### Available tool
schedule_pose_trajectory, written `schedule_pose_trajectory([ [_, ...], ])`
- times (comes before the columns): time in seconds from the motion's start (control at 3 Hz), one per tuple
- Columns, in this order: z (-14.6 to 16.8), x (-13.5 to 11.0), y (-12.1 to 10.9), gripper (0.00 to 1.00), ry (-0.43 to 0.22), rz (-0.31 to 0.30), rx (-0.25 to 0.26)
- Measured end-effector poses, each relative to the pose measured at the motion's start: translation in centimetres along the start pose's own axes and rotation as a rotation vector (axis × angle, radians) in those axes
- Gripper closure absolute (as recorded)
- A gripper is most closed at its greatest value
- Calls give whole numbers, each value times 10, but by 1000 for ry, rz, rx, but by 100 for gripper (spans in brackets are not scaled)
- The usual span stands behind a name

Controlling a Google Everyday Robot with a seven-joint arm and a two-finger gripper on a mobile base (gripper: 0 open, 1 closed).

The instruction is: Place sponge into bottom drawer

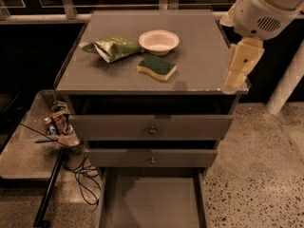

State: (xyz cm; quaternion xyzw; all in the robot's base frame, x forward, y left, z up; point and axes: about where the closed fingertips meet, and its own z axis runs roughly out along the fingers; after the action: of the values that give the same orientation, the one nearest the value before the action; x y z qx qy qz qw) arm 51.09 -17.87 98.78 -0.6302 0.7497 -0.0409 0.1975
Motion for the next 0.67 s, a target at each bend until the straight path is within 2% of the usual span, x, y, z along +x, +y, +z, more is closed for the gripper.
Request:
schedule_pose_trajectory([
  [0.33, 13, -18, -31, 0, -83, 9, 10],
  [0.67, 27, -25, -53, 0, -221, 93, 11],
])
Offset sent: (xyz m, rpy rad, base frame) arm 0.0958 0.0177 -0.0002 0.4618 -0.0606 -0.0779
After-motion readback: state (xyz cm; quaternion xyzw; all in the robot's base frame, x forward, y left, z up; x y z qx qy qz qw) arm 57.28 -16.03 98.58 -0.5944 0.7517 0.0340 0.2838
